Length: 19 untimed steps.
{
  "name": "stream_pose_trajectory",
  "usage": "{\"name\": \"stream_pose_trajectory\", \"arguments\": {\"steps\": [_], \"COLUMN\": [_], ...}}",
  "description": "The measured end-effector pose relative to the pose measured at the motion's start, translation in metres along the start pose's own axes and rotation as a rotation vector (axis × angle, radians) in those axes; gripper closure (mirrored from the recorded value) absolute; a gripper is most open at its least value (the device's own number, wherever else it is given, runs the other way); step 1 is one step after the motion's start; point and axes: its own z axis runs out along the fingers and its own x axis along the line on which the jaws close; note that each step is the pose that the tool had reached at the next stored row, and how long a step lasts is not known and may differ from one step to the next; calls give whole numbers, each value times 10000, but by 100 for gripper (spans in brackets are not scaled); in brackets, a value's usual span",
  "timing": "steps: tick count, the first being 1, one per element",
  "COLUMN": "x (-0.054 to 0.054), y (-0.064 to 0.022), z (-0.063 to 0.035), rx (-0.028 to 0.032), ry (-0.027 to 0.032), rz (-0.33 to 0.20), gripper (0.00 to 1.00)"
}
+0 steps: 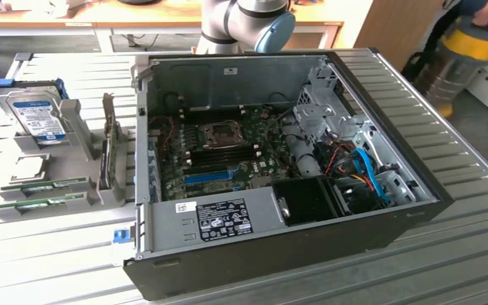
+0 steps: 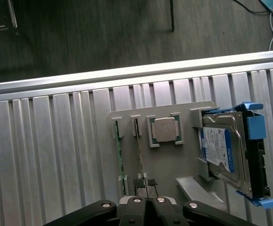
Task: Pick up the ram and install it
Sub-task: 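Pick up the ram and move it above insertion slot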
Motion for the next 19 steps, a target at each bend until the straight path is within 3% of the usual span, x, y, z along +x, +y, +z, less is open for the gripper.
{"name": "stream_pose_trajectory", "arguments": {"steps": [15,19], "x": [0,0], "y": [0,0], "z": [0,0], "rx": [0,-2], "ry": [2,14], "rz": [-51,-332], "gripper": [89,89]}}
